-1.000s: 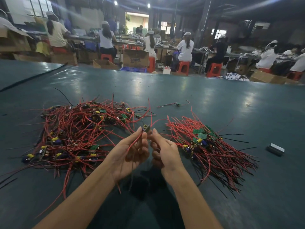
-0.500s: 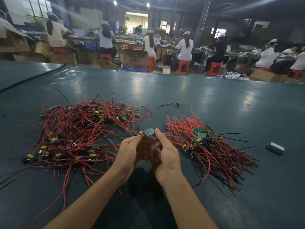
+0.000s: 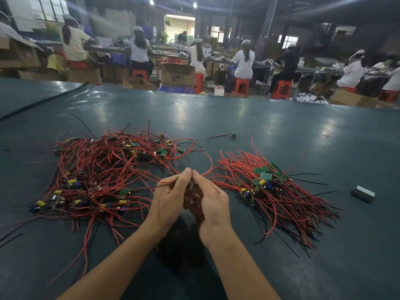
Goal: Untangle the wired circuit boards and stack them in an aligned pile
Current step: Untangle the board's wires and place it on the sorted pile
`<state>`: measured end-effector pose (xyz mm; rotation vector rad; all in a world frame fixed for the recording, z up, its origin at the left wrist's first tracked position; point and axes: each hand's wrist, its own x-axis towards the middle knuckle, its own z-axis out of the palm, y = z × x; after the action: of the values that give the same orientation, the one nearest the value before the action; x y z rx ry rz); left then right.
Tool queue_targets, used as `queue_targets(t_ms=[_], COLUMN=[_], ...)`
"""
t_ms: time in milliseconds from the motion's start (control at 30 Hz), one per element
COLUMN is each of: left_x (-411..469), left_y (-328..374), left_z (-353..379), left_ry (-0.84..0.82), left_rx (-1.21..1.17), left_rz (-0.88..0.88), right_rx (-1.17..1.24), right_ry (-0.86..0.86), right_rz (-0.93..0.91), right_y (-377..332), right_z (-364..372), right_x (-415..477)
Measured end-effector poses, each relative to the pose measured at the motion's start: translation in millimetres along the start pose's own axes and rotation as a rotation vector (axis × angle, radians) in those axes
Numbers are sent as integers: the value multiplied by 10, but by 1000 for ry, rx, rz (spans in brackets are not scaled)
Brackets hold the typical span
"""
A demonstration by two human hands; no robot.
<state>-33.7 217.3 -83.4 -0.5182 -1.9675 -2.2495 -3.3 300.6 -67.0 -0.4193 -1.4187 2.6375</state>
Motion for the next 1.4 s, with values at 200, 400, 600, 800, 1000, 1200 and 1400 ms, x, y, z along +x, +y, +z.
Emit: queue_targets(t_ms=[200,400,600,800,1000,1200,1400], left_x=[9,0,-11,16,52,47,35], left_y=[-23,1,28,23,68,112,96], left_z=[37,34,56,-6,-61,-73,-42], left_ry=[-25,-69,-94,-59,73,98,46], left_rx=[-1,33,9,-56,-200,-269,-206], left_rz=[25,-37,-82,-149,-277,-320,-298], right_rx=[4,-44,15,61,158,194,220], right_ry=[65,244,308,273,222,177,169], right_rz=[-21,-4,-54,-41,-101,-133,-155], right_y=[-66,-201,-314,-353,-407,-399,-352], right_z=[-31,-165,-292,-342,-402,-419,-380], right_x=[32,133,198,202,191,192,182])
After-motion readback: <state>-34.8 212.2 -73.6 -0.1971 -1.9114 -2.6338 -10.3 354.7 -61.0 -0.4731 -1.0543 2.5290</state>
